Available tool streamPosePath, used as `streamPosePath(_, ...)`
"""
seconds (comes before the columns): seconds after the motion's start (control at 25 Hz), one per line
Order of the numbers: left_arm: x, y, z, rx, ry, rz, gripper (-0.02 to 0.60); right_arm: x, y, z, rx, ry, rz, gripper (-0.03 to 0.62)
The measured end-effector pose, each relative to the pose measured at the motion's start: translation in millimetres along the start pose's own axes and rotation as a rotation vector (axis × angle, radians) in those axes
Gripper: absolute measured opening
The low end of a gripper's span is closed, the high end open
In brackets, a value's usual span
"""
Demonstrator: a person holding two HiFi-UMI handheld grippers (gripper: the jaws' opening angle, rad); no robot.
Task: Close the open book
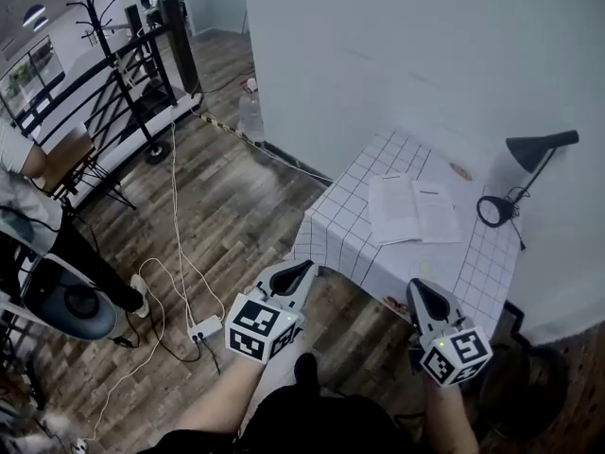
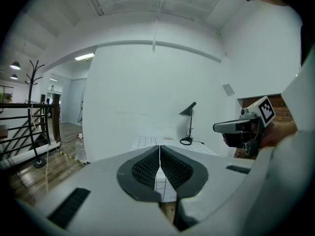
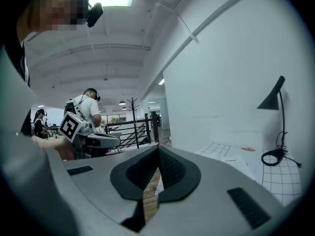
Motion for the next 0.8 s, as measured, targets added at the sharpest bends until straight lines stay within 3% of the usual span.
streamPosePath(0.4, 85.8, 7.2, -36.6, 0.0, -0.086, -0.066, 0.011, 53.8, -6.0, 47.9, 0.051, -0.054, -0.046, 0.005)
streamPosePath(0.6, 137.5, 19.2, -41.9, 0.003, -0.075, -0.071, 0.011, 80.5, -4.3, 101.3, 0.05, -0.047, -0.057, 0.005)
streamPosePath(0.8, 189.7, 32.4, -53.3, -0.018, -0.017, -0.07, 0.011, 113.2, 1.2, 153.5, 0.035, -0.004, -0.068, 0.005)
Point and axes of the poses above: the fingertips, and each gripper's own axes: x forward along the fingers, z to its right, y out of its top, the point moved 9 cm from there along -x, backward along the fingers, and after that the axes turned 9 degrees about -y, right-handed, at the moved point
